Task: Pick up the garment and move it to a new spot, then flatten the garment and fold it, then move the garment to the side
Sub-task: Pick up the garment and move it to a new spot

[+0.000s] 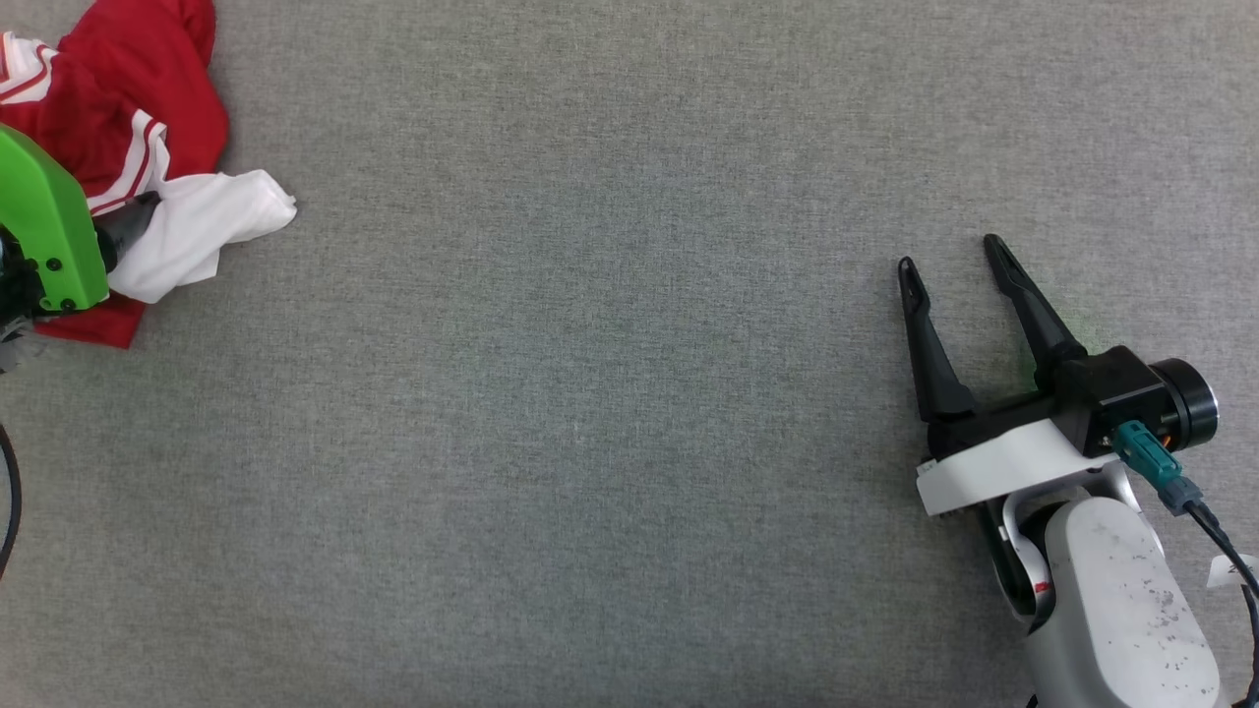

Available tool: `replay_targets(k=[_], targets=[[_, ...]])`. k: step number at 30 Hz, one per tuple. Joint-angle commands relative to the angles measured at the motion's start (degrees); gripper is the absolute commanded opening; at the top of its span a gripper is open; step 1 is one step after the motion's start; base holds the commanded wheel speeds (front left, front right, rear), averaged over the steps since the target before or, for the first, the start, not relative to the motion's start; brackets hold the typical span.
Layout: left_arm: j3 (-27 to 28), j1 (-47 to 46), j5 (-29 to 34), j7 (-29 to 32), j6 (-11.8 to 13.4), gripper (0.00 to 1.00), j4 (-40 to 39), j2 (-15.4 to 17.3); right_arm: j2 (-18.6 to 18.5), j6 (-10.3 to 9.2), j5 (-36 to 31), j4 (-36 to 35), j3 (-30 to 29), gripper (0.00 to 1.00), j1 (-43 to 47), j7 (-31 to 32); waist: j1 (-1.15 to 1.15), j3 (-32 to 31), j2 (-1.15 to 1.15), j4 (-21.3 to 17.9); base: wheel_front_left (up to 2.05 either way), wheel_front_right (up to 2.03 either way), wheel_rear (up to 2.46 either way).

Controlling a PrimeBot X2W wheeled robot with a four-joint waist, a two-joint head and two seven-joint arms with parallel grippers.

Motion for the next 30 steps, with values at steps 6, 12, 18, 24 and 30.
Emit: replay_targets(k=[6, 12, 18, 24, 30], targets=[[-1.9, 1.2, -2.6, -3.2, -0.2, 0.0, 0.6, -2.1, -0.3, -0.05, -0.5, 1.1, -0.2, 1.0, -0.5, -0.1, -0.01, -1.6, 0.64, 0.6, 0.0, 0.0, 0.0], [-0.7, 2.4, -4.4, -11.8, -0.2, 0.0, -1.2, -2.6, -0.3, -0.05, -0.2, 2.1, -0.1, 1.0, 0.8, -0.1, -0.01, -6.6, 0.64, 1.1, 0.0, 0.0, 0.0], [-0.1, 4.4, -4.1, -19.9, -0.2, 0.0, -6.8, -2.6, -0.3, -0.05, 0.9, 3.2, -0.6, 1.0, 3.9, -0.1, -0.01, -14.8, 0.64, 2.1, 0.0, 0.0, 0.0], [-2.0, 6.7, -2.5, -21.4, 1.5, 0.0, -14.0, -4.6, -0.3, -0.05, 2.5, 3.8, -0.3, 1.0, 6.4, -0.1, -0.01, -21.1, 0.64, 2.4, 0.0, 0.0, 0.0], [-4.4, 8.7, -1.8, -21.4, 4.1, 0.0, -20.4, -8.5, -0.3, -0.05, 3.7, 3.8, -0.2, 1.0, 7.4, -0.1, -0.01, -24.4, 0.64, 1.5, 0.0, 0.0, 0.0]])
